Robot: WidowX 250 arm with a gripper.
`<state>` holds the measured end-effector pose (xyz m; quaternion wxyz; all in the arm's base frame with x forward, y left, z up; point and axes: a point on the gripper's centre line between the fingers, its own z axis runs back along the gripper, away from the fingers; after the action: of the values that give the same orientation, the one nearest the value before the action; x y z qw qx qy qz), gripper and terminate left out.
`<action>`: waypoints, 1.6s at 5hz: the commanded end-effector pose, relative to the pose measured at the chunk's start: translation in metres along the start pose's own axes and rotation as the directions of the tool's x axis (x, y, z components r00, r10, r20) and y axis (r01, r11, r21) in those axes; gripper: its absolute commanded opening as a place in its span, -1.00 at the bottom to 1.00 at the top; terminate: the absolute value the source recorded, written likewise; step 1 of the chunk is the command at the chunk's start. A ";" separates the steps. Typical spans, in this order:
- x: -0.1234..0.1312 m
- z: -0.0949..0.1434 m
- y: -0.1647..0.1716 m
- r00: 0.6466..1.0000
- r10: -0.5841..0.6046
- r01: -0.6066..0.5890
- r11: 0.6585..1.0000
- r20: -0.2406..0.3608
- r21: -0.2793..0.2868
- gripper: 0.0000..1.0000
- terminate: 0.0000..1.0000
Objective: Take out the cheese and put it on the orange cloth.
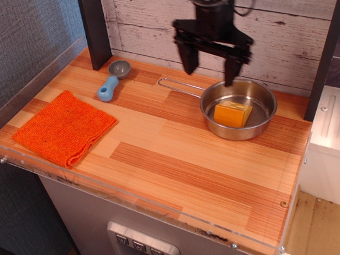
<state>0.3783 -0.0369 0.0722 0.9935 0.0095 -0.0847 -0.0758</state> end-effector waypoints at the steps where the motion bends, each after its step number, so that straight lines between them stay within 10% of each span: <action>1: 0.005 0.012 -0.025 0.999 -0.032 0.033 0.999 0.019 -0.031 1.00 -1.00; 7: -0.012 -0.037 -0.029 0.986 -0.040 0.047 0.998 -0.163 0.039 1.00 -1.00; 8: -0.008 -0.025 -0.023 0.989 -0.059 0.066 0.997 -0.135 0.047 -1.00 -1.00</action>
<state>0.3644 -0.0632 0.0195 0.9929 0.0427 0.0118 -0.1105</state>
